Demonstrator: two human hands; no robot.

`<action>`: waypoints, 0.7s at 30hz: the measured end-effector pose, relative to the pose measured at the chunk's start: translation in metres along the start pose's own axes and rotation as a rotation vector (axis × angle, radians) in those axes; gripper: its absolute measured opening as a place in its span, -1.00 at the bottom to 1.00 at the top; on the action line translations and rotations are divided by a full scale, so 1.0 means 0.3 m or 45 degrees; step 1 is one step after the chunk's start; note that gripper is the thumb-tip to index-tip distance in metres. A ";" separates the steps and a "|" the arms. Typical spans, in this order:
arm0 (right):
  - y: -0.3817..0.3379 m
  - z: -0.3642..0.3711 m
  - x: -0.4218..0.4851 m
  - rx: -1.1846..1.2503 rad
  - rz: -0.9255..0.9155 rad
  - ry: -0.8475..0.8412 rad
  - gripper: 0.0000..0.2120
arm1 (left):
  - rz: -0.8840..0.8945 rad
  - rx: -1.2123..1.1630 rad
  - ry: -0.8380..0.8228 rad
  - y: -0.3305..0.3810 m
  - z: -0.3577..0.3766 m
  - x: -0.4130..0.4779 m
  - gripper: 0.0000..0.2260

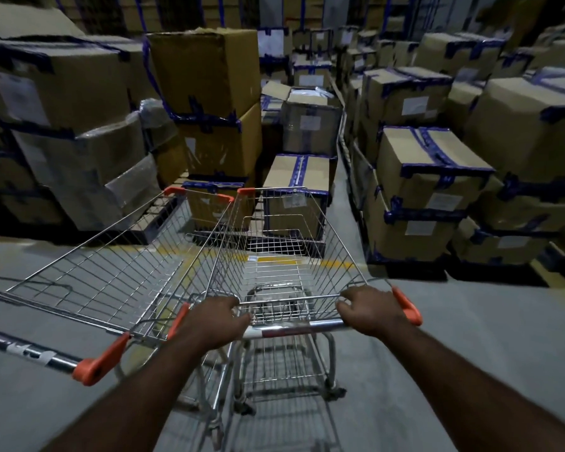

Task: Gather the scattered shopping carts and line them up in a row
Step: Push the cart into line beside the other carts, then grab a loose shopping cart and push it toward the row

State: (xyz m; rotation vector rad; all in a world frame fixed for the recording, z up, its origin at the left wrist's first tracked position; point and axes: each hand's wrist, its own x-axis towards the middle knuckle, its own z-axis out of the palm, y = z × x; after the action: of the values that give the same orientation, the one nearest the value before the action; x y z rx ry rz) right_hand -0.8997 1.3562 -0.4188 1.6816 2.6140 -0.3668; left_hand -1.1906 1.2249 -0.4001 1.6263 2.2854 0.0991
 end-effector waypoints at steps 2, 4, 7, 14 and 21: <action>-0.004 -0.013 -0.011 -0.068 0.003 0.021 -0.41 | 0.006 0.086 -0.049 0.026 -0.011 -0.006 -0.50; -0.006 -0.028 -0.030 -0.089 -0.012 0.050 -0.45 | 0.017 0.136 -0.059 0.056 -0.011 -0.004 -0.50; 0.004 -0.060 -0.080 -0.085 -0.070 0.105 -0.47 | 0.095 0.205 0.002 0.137 -0.006 -0.004 -0.43; 0.145 -0.126 -0.252 -0.065 -0.157 0.132 -0.31 | 0.376 0.361 0.067 0.485 0.012 -0.044 -0.46; 0.409 -0.221 -0.557 0.022 0.059 0.167 -0.40 | 0.693 0.412 0.037 0.921 0.107 -0.162 -0.41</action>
State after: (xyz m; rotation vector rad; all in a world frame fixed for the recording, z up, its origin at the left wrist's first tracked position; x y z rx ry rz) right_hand -0.7111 1.2685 -0.3550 1.8285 2.6629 -0.2883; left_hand -0.9162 1.2706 -0.3512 2.3915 1.8852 -0.1277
